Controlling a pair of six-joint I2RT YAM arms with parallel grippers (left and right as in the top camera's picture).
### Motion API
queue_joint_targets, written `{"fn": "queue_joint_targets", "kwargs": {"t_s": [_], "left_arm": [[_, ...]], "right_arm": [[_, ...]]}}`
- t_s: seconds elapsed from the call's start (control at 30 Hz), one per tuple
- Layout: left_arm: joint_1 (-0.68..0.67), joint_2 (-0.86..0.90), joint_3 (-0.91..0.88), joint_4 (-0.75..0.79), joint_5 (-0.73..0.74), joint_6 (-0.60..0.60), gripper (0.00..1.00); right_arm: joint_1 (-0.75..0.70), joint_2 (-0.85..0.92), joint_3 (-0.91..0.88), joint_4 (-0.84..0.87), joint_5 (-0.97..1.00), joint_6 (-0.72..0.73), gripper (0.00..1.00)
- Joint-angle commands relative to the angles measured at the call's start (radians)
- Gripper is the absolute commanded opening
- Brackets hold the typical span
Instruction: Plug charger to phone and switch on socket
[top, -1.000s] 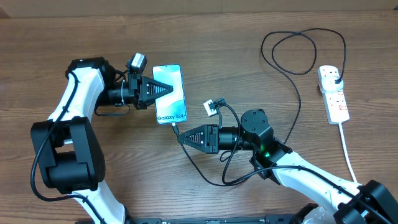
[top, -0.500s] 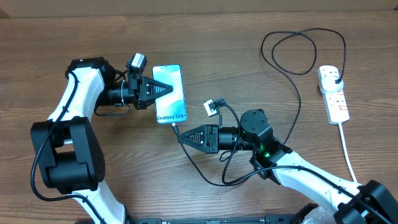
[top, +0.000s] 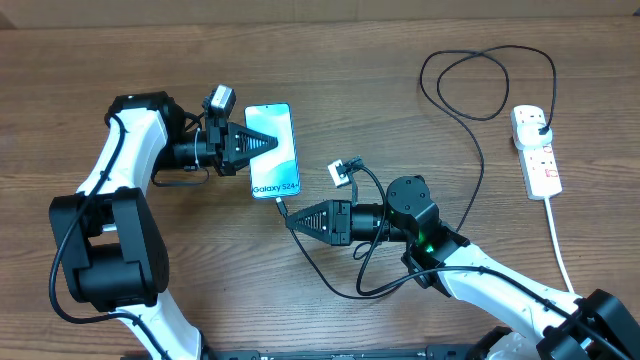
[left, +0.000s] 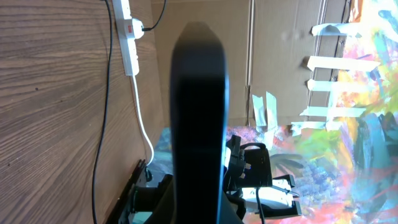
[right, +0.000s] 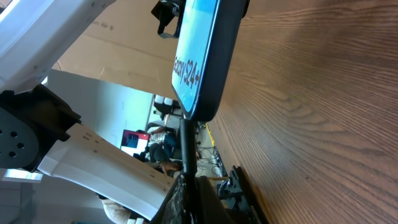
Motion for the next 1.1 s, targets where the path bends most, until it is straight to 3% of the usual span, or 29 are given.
{"fn": "queue_joint_targets", "kwargs": {"t_s": [0.0, 0.9, 1.07], "left_arm": [[0.004, -0.027, 0.000, 0.000, 0.046, -0.006, 0.05], [0.004, -0.027, 0.000, 0.000, 0.046, -0.003, 0.05], [0.004, -0.027, 0.000, 0.000, 0.046, -0.003, 0.04]], "right_arm": [[-0.008, 0.003, 0.003, 0.002, 0.050, 0.026, 0.04], [-0.008, 0.003, 0.003, 0.091, 0.187, 0.137, 0.04], [-0.025, 0.003, 0.004, 0.095, 0.108, 0.003, 0.04]]}}
